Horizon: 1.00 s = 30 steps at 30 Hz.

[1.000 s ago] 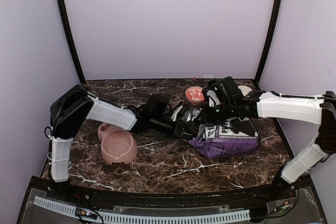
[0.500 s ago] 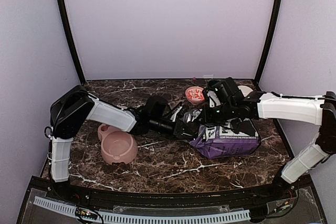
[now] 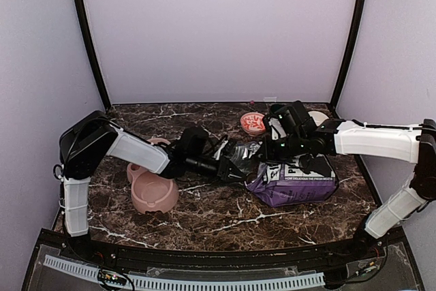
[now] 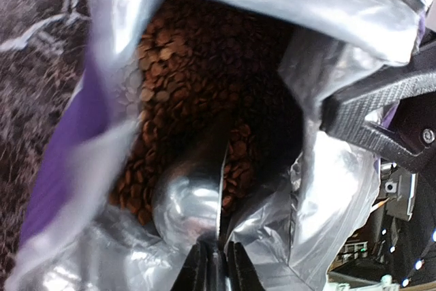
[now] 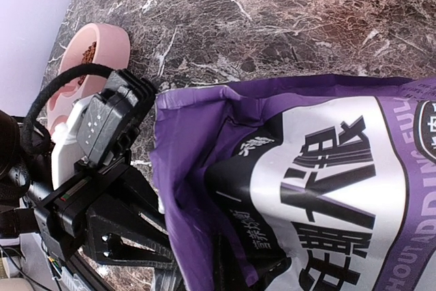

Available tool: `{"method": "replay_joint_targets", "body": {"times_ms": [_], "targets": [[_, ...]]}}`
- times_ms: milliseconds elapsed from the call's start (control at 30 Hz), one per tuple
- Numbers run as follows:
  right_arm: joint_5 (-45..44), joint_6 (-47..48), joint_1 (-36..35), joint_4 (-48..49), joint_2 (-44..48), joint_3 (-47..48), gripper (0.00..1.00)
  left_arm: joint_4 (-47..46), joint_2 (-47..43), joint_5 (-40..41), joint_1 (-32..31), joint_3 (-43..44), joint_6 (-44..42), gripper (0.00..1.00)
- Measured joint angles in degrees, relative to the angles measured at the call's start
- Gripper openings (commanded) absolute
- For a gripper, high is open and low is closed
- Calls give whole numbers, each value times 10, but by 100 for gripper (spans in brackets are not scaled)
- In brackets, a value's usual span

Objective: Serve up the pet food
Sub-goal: Collect the pet food from the pet food bag.

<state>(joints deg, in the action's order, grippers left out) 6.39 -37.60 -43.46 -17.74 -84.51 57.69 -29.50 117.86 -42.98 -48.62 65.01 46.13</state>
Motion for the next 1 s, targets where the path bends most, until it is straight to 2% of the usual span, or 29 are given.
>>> {"method": "replay_joint_targets", "body": {"times_ms": [1000], "targets": [[-2,-11,0,0,-1,0,0,-53,-105,-30,58,-112,62,0]]}}
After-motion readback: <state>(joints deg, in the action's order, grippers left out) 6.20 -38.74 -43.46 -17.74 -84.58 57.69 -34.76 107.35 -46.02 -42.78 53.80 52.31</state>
